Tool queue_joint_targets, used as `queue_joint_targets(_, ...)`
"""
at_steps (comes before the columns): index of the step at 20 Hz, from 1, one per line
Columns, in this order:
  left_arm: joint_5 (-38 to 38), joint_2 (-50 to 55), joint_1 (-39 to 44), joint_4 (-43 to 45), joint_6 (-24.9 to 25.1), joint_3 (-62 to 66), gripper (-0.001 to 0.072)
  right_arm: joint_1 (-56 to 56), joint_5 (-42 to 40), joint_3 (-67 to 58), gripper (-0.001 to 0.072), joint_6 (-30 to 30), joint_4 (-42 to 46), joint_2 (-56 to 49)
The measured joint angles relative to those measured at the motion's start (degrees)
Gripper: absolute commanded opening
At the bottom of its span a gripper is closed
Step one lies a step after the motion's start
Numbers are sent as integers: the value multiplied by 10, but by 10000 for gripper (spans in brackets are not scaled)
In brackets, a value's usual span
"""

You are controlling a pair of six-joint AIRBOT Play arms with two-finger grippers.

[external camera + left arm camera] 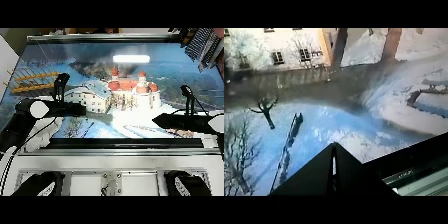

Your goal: Fold the clothes and pants, and hang the long-sleeved shirts on hangers.

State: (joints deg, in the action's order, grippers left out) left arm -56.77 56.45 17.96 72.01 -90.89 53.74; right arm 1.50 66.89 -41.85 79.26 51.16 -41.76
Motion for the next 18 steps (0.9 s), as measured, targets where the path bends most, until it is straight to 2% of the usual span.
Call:
queue_joint_targets(9, 0, 0, 0, -1, -1, 0, 23, 0, 0, 0, 26, 0, 0, 0)
queue_joint_targets(10, 0, 0, 0, -3, 0, 0, 217, 0, 0, 0, 27, 0, 0, 0)
queue_joint_targets(11, 0, 0, 0, -5, 1, 0, 720, 0, 0, 0, 26, 0, 0, 0)
queue_joint_targets(14, -1, 0, -10, 36, 16, 21, 700, 0, 0, 0, 26, 0, 0, 0)
queue_joint_targets(16, -24, 0, -30, 116, 10, 51, 699, 0, 0, 0, 27, 0, 0, 0)
queue_joint_targets(18, -65, 0, -67, 213, -23, 80, 699, 0, 0, 0, 26, 0, 0, 0)
